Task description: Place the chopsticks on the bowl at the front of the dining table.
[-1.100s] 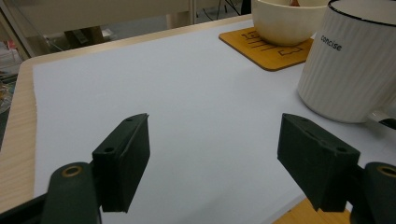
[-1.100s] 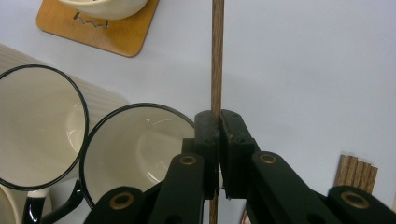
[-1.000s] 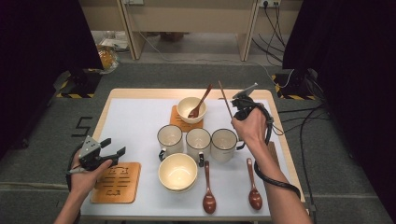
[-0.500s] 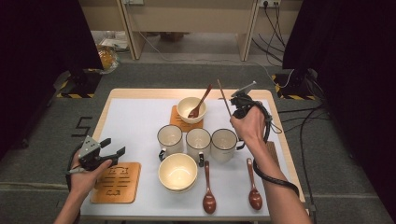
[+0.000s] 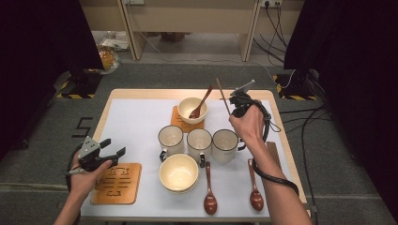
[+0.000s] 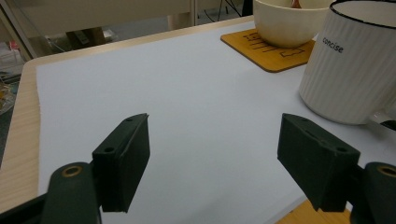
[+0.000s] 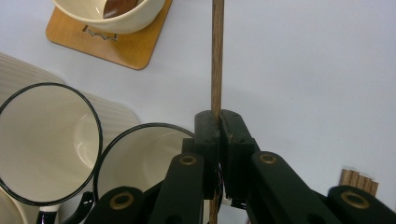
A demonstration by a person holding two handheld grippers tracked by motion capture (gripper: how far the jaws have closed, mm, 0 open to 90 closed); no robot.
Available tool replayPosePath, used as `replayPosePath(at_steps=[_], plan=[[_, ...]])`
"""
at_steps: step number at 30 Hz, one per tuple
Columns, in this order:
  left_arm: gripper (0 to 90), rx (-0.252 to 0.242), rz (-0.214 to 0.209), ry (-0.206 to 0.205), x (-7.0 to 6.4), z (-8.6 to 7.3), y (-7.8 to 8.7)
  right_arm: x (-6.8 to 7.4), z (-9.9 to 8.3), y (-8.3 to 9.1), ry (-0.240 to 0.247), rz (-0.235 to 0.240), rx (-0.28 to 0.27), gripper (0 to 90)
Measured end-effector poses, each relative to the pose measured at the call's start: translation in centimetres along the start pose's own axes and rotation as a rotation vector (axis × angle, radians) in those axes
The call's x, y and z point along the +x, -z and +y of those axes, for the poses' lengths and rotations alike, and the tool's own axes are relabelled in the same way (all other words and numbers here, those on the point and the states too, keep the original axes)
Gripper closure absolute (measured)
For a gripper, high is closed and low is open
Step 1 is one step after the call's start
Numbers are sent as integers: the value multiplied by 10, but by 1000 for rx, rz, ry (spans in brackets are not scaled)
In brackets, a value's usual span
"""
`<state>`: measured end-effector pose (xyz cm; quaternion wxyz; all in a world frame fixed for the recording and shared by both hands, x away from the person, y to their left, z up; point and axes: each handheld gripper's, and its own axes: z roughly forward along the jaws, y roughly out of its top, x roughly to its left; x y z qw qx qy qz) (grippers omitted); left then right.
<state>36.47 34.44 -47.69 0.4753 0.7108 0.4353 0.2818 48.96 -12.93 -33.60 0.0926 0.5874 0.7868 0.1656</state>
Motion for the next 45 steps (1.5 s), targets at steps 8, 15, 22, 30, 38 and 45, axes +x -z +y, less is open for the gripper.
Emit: replayPosePath(at_steps=[8, 15, 22, 30, 38, 45], plan=[[250, 2, 1, -1, 0, 0, 0, 1, 2, -2, 6, -4, 3, 864], [250, 3, 0, -2, 0, 0, 0, 2, 5, -2, 6, -2, 1, 864], [250, 3, -1, -3, 0, 0, -1, 3, 7, -2, 14, 0, -5, 864], [250, 3, -1, -3, 0, 0, -1, 6, 10, -2, 13, 1, -6, 864], [249, 2, 1, -1, 0, 0, 0, 8, 13, -3, 20, 0, -7, 864], [249, 4, 1, -3, 0, 0, 0, 10, 15, -4, 25, 1, -11, 864]])
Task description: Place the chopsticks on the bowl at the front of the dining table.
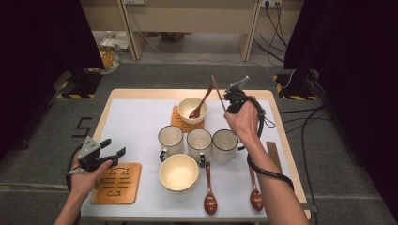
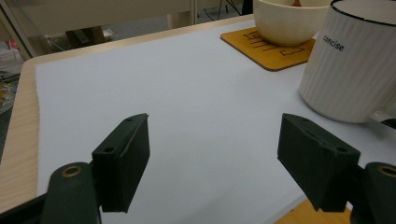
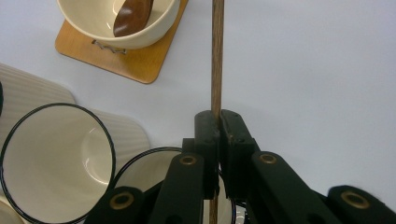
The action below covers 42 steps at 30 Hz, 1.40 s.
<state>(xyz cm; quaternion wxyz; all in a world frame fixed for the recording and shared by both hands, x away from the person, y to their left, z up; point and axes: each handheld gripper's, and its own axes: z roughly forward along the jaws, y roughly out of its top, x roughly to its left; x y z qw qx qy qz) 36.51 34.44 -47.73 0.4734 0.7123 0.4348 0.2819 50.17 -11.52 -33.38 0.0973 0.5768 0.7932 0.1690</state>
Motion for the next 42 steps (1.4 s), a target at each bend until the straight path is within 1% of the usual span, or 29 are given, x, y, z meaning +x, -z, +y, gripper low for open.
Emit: replayPosePath(at_steps=[16, 19, 21, 42], plan=[[248, -1, -2, 0, -1, 0, -1, 7, 6, -1, 3, 7, -9, 864], [248, -1, -2, 1, -1, 0, -1, 7, 6, -2, 11, 6, -12, 864], [248, -1, -3, 0, -1, 1, -1, 8, 7, -3, 7, 7, -12, 864], [248, -5, -4, 3, -1, 1, -1, 17, 14, -4, 25, 8, -14, 864]])
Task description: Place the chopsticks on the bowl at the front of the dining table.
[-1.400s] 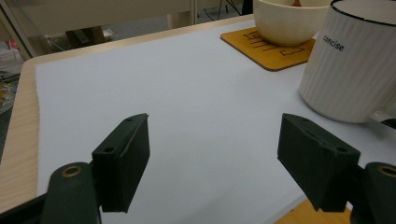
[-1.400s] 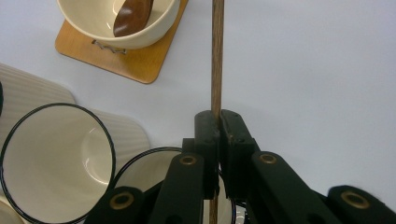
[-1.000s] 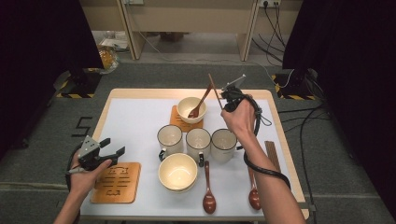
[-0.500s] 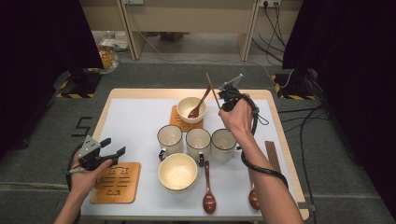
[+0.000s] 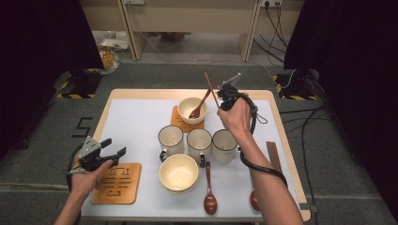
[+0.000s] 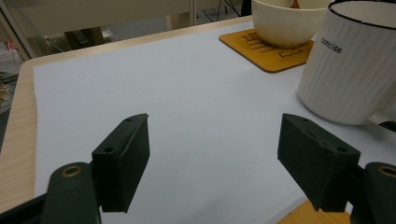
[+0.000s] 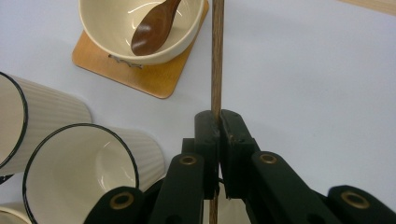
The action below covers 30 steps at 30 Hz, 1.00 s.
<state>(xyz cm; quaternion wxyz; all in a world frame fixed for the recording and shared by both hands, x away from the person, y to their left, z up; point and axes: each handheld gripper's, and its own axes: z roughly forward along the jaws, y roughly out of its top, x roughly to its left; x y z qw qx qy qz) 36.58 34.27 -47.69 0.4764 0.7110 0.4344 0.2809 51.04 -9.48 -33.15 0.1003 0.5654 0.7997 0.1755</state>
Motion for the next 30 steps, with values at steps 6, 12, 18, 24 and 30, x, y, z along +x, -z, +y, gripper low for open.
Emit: replayPosePath(at_steps=[6, 12, 18, 24, 30], plan=[[248, -1, -1, 0, 0, 0, 0, 2, 2, -1, 2, 0, -3, 864], [248, -1, 0, 0, 0, 0, 0, 4, 4, -2, 8, 2, -3, 864], [248, -2, -2, 0, 0, 0, 0, 7, 6, -3, 11, 4, 1, 864], [248, -3, -2, 0, 0, 1, 0, 9, 7, -4, 15, 5, -2, 864], [247, 1, -3, -1, 0, 1, 1, 11, 9, -4, 18, 9, -3, 864]])
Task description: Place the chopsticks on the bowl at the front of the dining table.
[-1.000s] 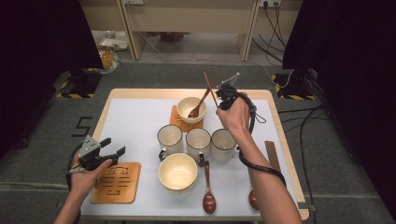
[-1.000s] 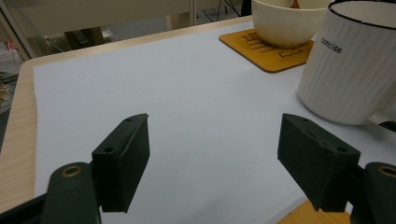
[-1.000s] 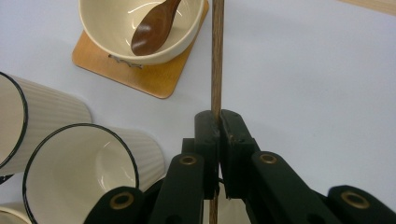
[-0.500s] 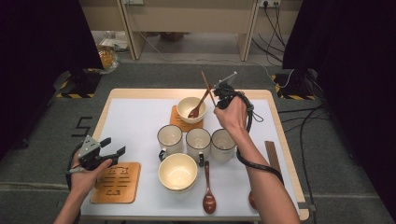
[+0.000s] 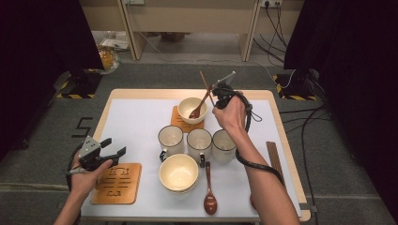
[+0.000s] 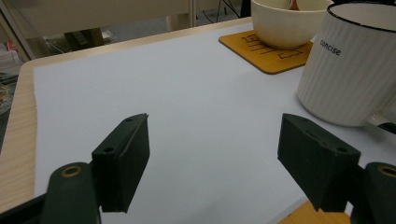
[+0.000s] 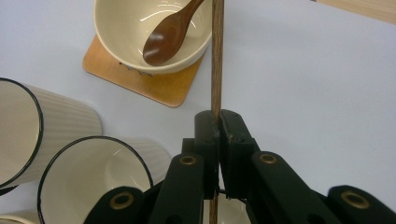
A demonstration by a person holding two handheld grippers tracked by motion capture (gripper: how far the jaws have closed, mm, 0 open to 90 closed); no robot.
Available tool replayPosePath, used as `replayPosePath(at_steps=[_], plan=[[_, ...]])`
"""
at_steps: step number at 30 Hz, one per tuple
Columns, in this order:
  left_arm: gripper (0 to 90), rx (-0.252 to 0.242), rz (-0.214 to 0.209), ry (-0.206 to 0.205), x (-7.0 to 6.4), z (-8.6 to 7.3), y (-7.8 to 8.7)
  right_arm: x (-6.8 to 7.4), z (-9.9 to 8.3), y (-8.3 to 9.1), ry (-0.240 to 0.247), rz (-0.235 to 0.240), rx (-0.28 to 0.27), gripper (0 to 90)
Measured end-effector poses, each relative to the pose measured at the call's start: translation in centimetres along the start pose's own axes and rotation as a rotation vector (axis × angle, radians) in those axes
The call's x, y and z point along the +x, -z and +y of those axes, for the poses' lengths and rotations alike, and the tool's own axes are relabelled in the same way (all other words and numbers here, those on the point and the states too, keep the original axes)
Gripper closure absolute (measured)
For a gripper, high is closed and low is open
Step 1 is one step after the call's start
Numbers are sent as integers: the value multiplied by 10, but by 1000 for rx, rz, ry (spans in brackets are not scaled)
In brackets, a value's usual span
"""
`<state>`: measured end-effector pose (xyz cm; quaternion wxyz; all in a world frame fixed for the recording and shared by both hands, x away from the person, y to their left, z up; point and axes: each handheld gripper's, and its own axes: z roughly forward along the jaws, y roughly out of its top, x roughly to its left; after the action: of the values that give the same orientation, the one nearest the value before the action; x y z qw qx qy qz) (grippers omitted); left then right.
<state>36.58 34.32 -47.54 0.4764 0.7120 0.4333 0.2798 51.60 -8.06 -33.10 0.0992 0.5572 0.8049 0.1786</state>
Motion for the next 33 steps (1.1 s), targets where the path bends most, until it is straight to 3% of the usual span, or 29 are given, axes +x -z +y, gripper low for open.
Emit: replayPosePath(at_steps=[33], plan=[[248, -2, -5, -3, -2, 0, -1, 6, 5, -9, 13, 4, 1, 864]])
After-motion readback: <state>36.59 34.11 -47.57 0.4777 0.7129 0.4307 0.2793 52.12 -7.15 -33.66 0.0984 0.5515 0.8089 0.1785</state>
